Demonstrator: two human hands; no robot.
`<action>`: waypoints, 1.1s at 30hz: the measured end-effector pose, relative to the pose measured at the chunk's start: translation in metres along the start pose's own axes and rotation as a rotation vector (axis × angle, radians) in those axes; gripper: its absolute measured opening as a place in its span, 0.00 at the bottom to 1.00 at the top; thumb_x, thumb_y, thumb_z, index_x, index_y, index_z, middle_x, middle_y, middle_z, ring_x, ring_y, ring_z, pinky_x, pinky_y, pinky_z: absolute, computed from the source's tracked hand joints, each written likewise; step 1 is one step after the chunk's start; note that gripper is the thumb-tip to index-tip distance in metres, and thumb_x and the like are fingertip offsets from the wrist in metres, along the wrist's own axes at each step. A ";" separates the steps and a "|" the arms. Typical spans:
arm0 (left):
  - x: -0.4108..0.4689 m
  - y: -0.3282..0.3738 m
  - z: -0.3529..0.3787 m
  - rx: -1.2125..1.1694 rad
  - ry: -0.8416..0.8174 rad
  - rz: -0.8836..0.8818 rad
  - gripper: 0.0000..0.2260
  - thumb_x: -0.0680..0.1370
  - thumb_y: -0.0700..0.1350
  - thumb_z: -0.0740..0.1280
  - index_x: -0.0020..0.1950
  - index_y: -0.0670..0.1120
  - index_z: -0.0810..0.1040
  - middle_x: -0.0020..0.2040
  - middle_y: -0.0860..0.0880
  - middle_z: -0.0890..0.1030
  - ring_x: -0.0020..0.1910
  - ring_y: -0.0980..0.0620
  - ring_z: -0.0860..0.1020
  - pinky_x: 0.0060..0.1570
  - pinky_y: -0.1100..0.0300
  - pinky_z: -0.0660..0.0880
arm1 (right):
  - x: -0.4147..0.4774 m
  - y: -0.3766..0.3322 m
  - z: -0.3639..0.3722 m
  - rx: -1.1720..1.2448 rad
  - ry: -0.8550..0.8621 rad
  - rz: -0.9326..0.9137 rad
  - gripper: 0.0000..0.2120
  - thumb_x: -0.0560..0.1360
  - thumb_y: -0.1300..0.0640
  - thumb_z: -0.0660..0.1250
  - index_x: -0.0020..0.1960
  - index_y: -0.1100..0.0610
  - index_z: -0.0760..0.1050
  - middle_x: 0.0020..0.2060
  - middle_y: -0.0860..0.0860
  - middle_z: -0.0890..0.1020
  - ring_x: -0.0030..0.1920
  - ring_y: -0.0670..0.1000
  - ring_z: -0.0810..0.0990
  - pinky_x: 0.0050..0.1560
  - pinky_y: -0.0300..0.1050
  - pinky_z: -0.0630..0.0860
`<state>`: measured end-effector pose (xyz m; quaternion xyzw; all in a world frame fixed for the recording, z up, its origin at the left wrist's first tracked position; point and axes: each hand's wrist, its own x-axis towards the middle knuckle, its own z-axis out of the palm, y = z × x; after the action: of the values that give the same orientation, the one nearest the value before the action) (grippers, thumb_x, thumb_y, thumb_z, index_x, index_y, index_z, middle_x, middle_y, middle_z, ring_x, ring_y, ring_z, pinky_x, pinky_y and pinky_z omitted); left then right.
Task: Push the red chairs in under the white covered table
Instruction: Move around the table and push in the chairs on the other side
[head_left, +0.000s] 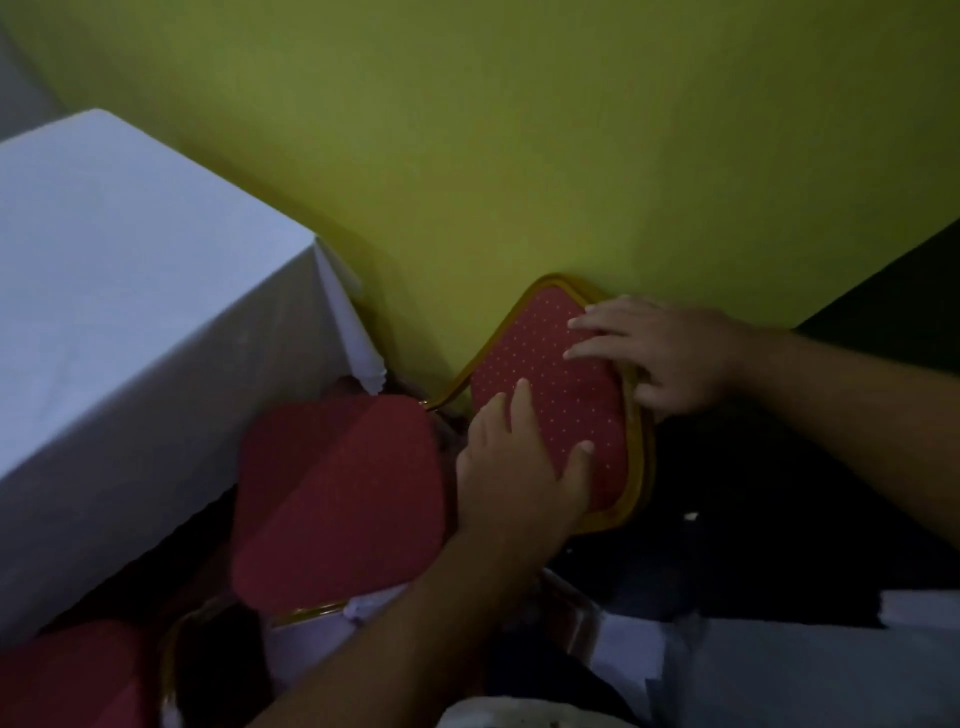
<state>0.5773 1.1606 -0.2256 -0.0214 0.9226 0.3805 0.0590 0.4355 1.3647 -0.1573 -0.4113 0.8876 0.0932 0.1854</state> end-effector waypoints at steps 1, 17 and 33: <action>0.005 0.006 0.005 -0.017 0.000 -0.020 0.39 0.78 0.66 0.61 0.82 0.50 0.49 0.80 0.46 0.58 0.77 0.45 0.58 0.71 0.43 0.63 | 0.009 0.014 -0.001 -0.056 -0.036 -0.072 0.38 0.69 0.52 0.69 0.78 0.47 0.66 0.80 0.56 0.64 0.80 0.59 0.61 0.77 0.58 0.54; 0.085 0.065 0.109 -0.099 -0.217 -0.094 0.39 0.75 0.54 0.68 0.80 0.50 0.52 0.78 0.44 0.62 0.74 0.41 0.65 0.63 0.42 0.75 | 0.118 0.141 0.018 -0.419 -0.102 -0.786 0.30 0.62 0.52 0.82 0.62 0.57 0.80 0.59 0.62 0.82 0.60 0.65 0.82 0.64 0.67 0.76; 0.010 0.002 0.050 -0.118 -0.292 -0.053 0.42 0.69 0.47 0.79 0.76 0.49 0.57 0.82 0.44 0.53 0.79 0.41 0.59 0.73 0.47 0.67 | 0.121 0.040 0.028 -0.344 0.071 -0.975 0.18 0.71 0.38 0.68 0.51 0.51 0.75 0.45 0.52 0.79 0.40 0.57 0.77 0.36 0.52 0.77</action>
<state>0.5718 1.1977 -0.2608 0.0063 0.8793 0.4315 0.2013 0.3403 1.3157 -0.2318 -0.8046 0.5703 0.1263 0.1068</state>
